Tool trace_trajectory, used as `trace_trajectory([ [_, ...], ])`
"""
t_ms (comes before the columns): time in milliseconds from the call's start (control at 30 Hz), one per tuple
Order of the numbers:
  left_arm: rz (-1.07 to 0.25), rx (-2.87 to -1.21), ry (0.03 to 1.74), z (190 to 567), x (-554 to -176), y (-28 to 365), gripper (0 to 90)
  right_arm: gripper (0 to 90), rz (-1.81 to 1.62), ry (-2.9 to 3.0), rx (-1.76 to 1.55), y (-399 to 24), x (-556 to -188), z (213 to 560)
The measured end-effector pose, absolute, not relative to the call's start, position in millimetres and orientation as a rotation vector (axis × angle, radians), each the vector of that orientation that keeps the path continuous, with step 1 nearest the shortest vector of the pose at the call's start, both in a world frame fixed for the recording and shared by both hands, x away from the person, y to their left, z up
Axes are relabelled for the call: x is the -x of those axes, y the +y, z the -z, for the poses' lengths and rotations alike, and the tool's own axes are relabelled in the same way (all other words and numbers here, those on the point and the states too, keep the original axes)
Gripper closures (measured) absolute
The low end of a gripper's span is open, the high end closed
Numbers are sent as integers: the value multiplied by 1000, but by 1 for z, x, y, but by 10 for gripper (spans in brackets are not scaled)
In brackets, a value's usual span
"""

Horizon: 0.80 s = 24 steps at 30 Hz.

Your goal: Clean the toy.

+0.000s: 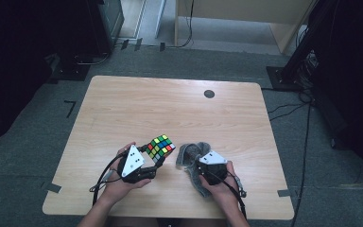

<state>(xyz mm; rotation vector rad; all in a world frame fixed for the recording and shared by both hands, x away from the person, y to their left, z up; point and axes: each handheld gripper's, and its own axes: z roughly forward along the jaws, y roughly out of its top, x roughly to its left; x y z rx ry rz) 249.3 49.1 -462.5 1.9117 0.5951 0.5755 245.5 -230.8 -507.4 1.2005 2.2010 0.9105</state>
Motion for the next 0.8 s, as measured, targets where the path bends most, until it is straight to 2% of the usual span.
trace_trajectory([
  [133,-592,-1936,593,464,-249,47,341,773,-1069,2110,-1248,-236,-239,491],
  [300,-590,-2011,596,468,-248,38,341,768,-1402,1976,-1168,-238,-221,451],
  [467,-597,-2134,549,469,-240,18,341,762,-1490,2008,-952,-212,-199,422],
  [633,-622,-2201,527,464,-230,2,342,761,-1360,2134,-754,-172,-182,426],
  [733,-677,-2220,481,463,-222,-5,343,762,-1363,2226,-768,-165,-186,434],
  [800,-666,-2216,462,465,-221,-6,344,762,-1369,2220,-789,-167,-187,433],
])
